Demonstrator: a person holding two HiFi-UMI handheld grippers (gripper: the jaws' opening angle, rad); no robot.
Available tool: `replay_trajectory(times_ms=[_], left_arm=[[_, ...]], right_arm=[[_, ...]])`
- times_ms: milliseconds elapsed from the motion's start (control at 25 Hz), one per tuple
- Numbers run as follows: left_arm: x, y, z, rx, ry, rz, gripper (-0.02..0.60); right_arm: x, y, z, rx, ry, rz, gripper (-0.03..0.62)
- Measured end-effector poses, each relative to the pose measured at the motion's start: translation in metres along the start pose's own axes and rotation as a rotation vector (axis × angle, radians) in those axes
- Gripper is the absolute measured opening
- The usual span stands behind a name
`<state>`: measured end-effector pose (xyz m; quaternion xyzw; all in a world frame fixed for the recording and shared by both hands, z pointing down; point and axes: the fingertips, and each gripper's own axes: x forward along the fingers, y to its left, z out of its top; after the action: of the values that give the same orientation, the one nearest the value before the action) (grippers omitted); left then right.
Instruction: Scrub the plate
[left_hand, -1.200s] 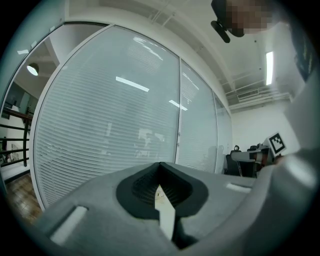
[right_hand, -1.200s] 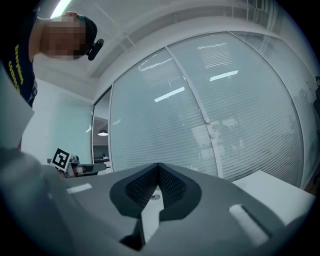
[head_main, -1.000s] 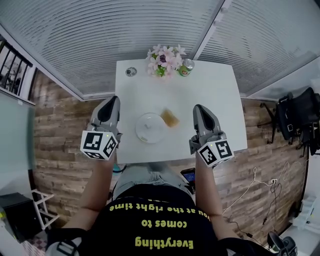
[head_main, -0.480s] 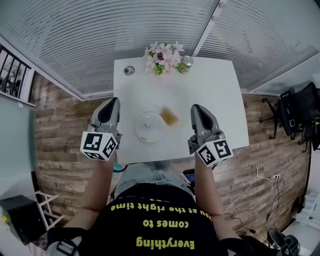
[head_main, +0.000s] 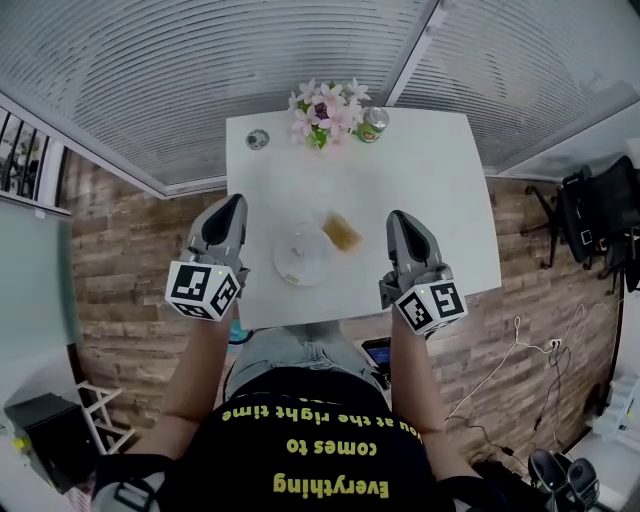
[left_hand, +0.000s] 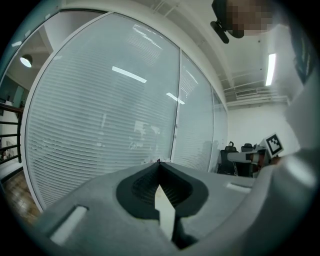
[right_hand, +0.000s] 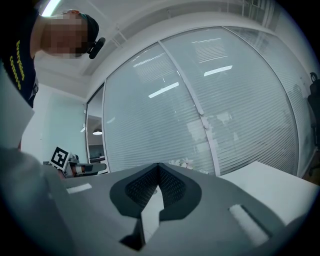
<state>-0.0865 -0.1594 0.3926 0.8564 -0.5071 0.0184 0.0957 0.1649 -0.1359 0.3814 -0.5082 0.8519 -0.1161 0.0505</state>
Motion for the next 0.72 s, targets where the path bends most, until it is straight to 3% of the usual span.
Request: replay_trajectory(times_ms=[720], left_arm=[[-0.001,0.010,-0.017,-0.024,0.041,-0.023,0.000]], right_arm=[[0.008,0.015,-0.022,0.012,0.061,-0.006,0.006]])
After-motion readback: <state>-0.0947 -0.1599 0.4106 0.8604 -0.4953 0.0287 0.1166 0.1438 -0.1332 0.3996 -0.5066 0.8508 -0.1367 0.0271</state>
